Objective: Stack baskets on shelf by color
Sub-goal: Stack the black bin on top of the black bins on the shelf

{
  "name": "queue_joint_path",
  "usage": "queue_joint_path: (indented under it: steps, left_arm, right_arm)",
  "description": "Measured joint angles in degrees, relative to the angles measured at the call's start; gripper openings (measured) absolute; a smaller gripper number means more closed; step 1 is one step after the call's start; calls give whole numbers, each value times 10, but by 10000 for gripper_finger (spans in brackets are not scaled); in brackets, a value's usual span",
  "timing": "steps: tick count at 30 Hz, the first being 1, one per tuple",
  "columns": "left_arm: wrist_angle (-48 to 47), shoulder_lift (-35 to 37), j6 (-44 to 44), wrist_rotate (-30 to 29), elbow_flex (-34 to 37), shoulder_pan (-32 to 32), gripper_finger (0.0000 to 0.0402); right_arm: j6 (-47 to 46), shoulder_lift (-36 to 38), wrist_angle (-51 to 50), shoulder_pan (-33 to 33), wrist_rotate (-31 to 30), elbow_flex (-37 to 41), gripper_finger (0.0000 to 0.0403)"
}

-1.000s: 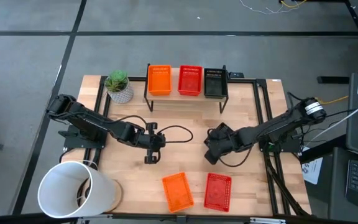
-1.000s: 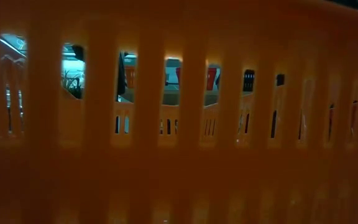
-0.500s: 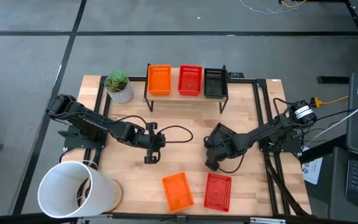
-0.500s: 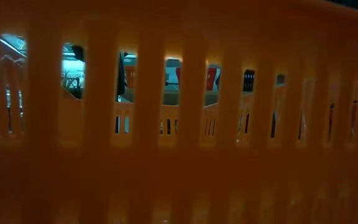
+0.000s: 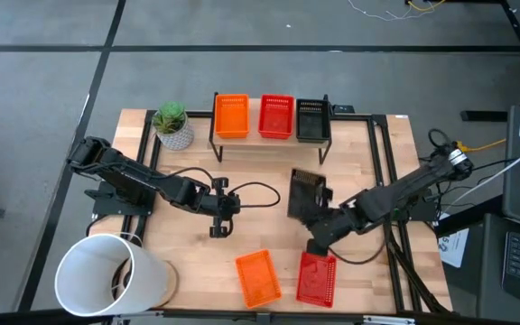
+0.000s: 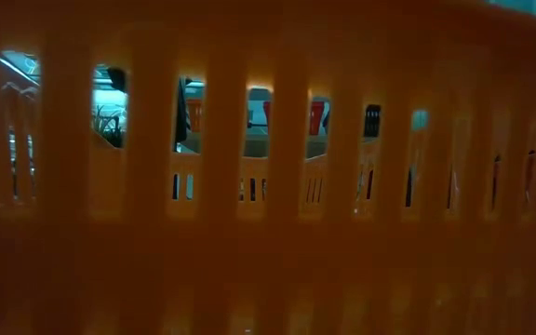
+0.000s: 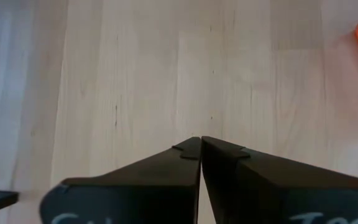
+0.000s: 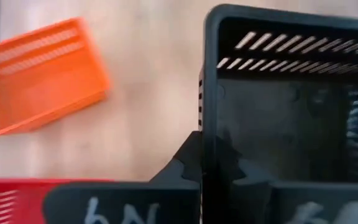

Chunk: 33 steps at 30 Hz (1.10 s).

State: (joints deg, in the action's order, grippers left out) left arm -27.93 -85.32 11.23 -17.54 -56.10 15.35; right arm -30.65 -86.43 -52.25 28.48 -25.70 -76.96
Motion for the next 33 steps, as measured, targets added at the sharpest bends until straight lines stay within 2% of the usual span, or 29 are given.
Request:
queue_joint_path:
  steps: [5,7,9,11,14,16,20,23,28,33]
  left_arm:
    - [-22,12,-34,-10,0,21,2]
    - [-54,38,-39,-17,0,36,1]
    - [-84,62,-40,-25,-1,43,1]
    - [-116,94,-43,-30,0,48,2]
    - [-145,144,-48,-30,0,50,1]
    - [-152,174,-50,-35,0,49,1]
    - [-159,237,-58,-49,22,48,2]
    - [-150,297,-58,-54,69,49,1]
    - [-41,413,-57,-54,175,48,2]
    - [17,493,-54,-42,234,48,1]
  right_arm:
    - [48,0,-170,-10,-171,-101,1]
    - [79,1,-210,-30,-199,-134,1]
    - [123,1,-233,-61,-196,-162,0]
    - [188,1,-244,-102,-172,-182,0]
    - [345,12,-246,-171,-114,-190,0]
    - [406,24,-229,-223,-71,-190,0]
    - [454,42,-216,-334,45,-191,0]
    - [476,48,-210,-393,102,-191,0]
    - [539,47,-152,-448,176,-163,0]
    - [581,47,-123,-487,197,-115,0]
